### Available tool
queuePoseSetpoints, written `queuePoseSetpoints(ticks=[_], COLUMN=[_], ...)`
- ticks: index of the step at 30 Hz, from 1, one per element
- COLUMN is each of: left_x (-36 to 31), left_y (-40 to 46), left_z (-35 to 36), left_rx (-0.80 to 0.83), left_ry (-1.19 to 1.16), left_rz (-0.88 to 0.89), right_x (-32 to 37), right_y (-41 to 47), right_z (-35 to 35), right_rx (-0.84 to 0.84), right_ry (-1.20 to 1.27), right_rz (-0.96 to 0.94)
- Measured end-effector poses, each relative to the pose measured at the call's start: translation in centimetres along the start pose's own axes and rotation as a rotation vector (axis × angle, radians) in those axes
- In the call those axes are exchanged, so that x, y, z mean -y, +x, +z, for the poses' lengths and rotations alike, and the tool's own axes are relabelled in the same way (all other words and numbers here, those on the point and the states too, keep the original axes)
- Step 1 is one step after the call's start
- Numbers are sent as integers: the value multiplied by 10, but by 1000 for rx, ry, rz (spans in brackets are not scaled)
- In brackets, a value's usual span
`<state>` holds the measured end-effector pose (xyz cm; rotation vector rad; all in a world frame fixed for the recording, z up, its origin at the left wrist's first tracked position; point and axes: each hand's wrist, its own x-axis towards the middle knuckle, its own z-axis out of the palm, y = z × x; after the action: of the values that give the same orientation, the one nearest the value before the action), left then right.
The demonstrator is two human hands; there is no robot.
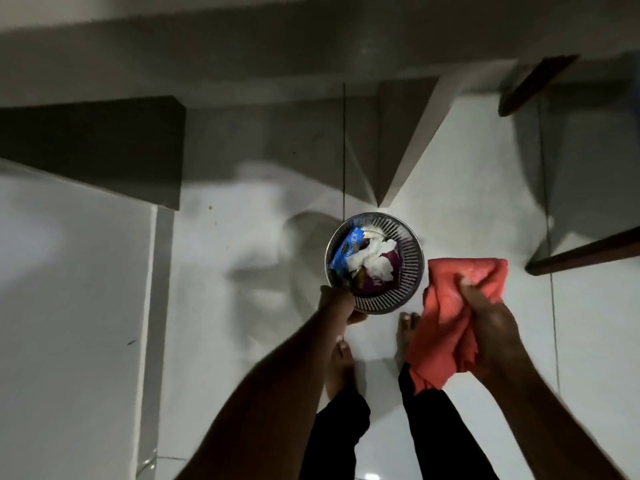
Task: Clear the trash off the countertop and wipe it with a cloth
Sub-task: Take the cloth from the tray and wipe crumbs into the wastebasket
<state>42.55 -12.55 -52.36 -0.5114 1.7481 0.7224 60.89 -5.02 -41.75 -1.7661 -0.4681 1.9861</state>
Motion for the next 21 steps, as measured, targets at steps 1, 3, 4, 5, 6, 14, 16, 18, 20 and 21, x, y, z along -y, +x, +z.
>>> queuePoseSetpoints(ticks=[1,3,4,5,6,14,16,18,20,21], left_x=[-6,-19,-26,-32,-38,-78,-87,-93,-100,-101], left_y=[-1,-22,-41,-62,-87,-315,-357,-390,-408,-411], left_z=[1,2,1,-1,-6,-63,-78,-91,-98,-101], left_rx=[4,-13,-30,-35,-37,4,38,60,49,48], left_ry=[7,46,57,53,41,-101,-136,-146,-153,-174], left_rz=[10,54,82,103,110,128,125,148,139,130], right_x=[5,23,34,47,61,184,227,267,305,322], right_y=[-4,-19,-31,-45,-61,-226,-258,-273,-274,-265], right_z=[5,14,16,18,22,58,71,94,130,151], right_rx=[-31,-51,-32,-14,-3,5,17,12,29,48], right_ry=[-45,-67,-60,-63,-78,-450,-501,-608,-765,-846], right_rz=[-57,-122,-140,-153,-173,-701,-844,-999,-1198,-1268])
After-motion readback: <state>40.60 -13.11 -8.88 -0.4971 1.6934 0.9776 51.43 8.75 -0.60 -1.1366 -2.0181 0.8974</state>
